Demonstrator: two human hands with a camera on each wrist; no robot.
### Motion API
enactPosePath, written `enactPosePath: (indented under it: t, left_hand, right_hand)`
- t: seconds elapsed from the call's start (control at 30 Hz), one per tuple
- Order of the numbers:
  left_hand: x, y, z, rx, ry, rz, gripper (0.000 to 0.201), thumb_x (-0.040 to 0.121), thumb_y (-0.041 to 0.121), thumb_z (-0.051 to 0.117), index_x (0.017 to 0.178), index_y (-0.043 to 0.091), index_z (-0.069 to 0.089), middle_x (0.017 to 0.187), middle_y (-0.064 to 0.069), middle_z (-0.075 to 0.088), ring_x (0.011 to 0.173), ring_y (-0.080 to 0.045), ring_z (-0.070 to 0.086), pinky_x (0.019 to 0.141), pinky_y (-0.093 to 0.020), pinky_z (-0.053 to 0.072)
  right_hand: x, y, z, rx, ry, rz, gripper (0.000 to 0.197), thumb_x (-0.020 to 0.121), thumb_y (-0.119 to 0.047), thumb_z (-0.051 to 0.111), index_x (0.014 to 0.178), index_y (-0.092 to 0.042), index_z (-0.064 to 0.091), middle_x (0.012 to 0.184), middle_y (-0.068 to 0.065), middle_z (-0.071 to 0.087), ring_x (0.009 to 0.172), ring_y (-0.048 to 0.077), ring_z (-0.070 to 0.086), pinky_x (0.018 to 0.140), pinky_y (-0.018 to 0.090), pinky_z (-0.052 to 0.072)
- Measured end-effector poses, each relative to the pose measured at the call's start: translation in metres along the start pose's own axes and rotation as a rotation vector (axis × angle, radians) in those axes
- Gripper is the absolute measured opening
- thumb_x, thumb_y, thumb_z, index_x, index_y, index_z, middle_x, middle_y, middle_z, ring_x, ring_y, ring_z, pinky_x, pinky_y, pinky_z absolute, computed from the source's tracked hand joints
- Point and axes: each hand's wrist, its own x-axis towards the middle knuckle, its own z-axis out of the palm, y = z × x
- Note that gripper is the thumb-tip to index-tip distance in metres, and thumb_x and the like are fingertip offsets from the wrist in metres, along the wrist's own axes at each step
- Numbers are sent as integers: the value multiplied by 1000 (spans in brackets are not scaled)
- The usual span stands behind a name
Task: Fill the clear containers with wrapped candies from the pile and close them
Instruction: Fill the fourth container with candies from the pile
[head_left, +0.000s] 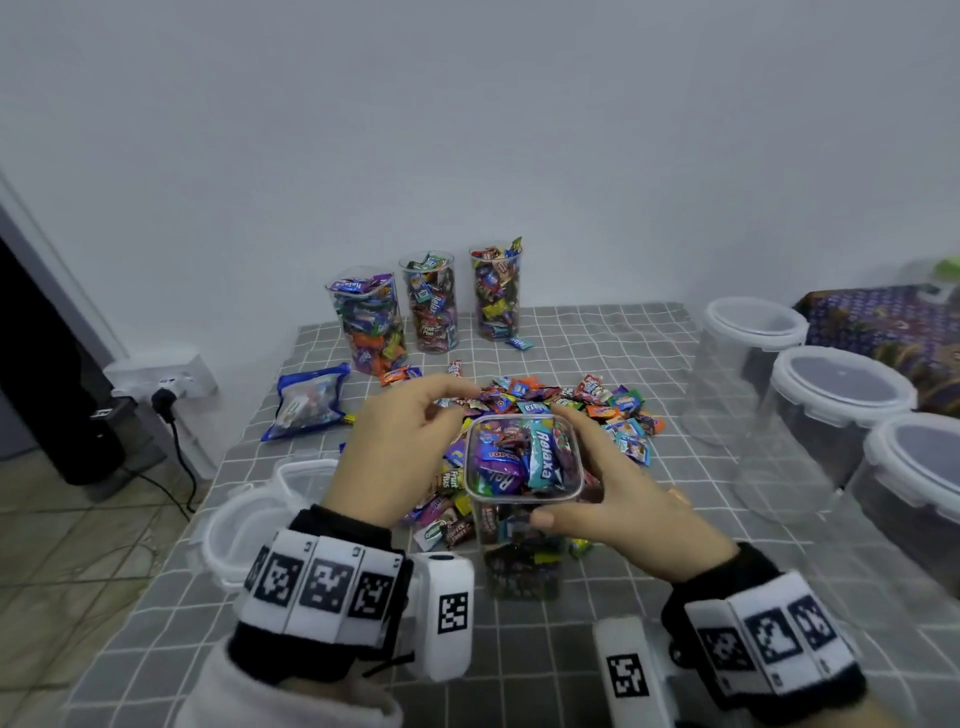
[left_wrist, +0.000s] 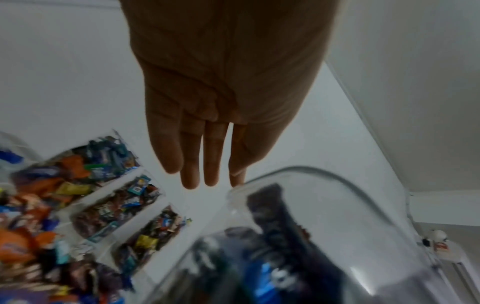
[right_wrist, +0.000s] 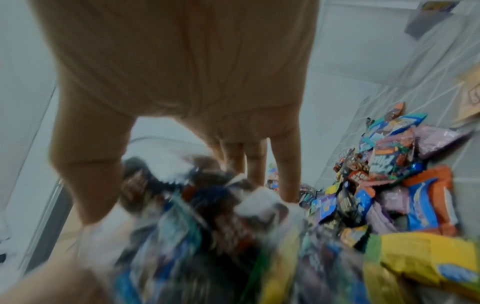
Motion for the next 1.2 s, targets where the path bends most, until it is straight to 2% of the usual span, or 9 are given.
enactPosePath:
  t: [0.13,0.27,0.43,0.5,0.63,0.73,0.87,1.0,1.2]
  left_hand:
    - [4,-24,7,102,-89,-103,26,90,17,56,108,32,65,90,4,65,65,-6,53,66,-30,46]
    - [14,-47,23,269,-258,-182,41,88,32,62,128,30,54,134,5,53,115,-15,52,97,-37,45]
    - [28,-51,37,571,-531,-193,71,91,34,55,150,25,17,155,-5,19,140,-23,28,108,-43,36]
    - [32,-53,41,612,-621,-191,74,91,36,55,151,28,12,156,-8,17,140,-26,29,106,-45,37]
    - [27,-48,49,656,-662,-173,43,95,33,50,135,20,44,137,-8,51,122,-26,50,101,-38,43]
    - [22,-37,50,724,-600,-142,27,98,21,42,116,8,58,122,-13,61,111,-29,56,96,-37,46]
    - [24,-36,49,724,-550,-161,26,99,15,41,105,1,62,111,-14,65,103,-29,61,91,-36,49]
    - [24,-39,48,708,-512,-151,25,98,17,43,104,5,64,110,-13,65,102,-28,61,90,-35,49]
    - [26,-41,41,668,-432,-159,25,96,17,46,103,6,68,105,-12,67,97,-27,61,73,-27,40]
  right_hand:
    - [1,0,-19,-87,-214,64,82,63,-24,67,133,-53,35,130,-17,54,116,38,51,101,50,43]
    - [22,18,-32,-571,-168,76,69,73,-33,63,136,-43,37,139,-9,44,125,16,45,105,42,39]
    - [53,44,-33,-1025,-205,187,91,73,-49,65,148,-33,17,148,-2,27,133,20,33,104,44,39]
    - [62,51,-32,-1131,-242,221,96,69,-52,65,148,-33,14,147,1,25,132,23,34,102,46,41]
    - [69,52,-27,-1230,-268,262,86,71,-51,67,144,-36,22,142,2,33,127,26,39,98,47,44]
    - [70,47,-22,-1189,-218,248,68,80,-38,65,139,-28,33,132,8,44,118,29,48,93,45,48]
    - [69,40,-19,-1198,-203,220,59,87,-25,62,139,-17,33,130,11,48,115,29,53,93,39,49]
    - [67,35,-17,-1259,-222,230,63,89,-30,58,142,-17,27,132,11,47,116,27,53,93,36,48]
    - [66,25,-14,-1284,-267,201,27,95,-20,49,119,-10,55,121,10,58,110,24,55,88,30,44]
